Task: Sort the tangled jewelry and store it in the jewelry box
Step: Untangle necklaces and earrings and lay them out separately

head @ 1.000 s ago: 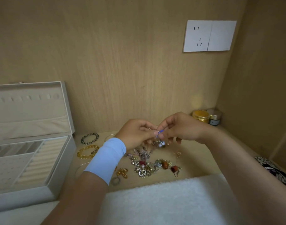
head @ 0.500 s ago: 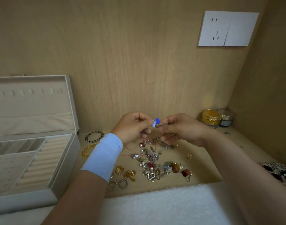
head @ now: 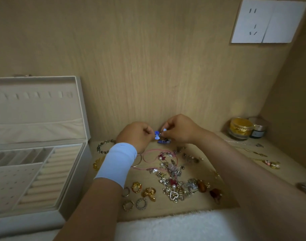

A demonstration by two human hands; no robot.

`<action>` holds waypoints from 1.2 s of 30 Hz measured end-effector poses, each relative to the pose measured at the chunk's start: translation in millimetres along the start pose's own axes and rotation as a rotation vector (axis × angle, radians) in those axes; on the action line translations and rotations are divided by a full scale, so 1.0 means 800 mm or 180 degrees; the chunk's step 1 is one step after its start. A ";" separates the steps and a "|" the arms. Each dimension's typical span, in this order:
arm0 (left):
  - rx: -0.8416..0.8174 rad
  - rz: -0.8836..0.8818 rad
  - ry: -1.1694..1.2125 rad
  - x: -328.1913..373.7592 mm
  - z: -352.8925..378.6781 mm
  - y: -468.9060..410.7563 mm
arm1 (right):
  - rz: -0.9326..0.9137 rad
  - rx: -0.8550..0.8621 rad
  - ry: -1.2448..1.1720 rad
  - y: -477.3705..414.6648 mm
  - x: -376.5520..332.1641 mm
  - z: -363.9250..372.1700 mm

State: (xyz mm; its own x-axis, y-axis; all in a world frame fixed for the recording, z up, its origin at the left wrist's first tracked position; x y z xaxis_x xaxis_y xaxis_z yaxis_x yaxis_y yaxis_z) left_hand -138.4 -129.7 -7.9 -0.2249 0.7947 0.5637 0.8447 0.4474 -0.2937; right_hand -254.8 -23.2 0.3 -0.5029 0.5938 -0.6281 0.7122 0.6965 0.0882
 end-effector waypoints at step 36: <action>-0.1403 0.0657 0.0249 0.070 0.049 0.054 | -0.0216 -0.0660 0.0738 0.089 0.033 -0.011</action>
State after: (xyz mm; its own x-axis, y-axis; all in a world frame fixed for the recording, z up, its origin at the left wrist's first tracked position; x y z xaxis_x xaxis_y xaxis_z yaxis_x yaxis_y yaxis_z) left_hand -133.2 -49.9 -19.2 -0.0085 0.8078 0.5895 0.9967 0.0543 -0.0601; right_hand -221.8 45.2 -3.2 -0.6611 0.6025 -0.4471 0.5701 0.7908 0.2227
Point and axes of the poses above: each hand's wrist, its own y-axis away from the middle knuckle, its own z-axis out of the palm, x = y × z, the point moved 8 cm from there along -y, towards the middle knuckle, and after that the axes turned 12 degrees about z, right-handed, at the moved point
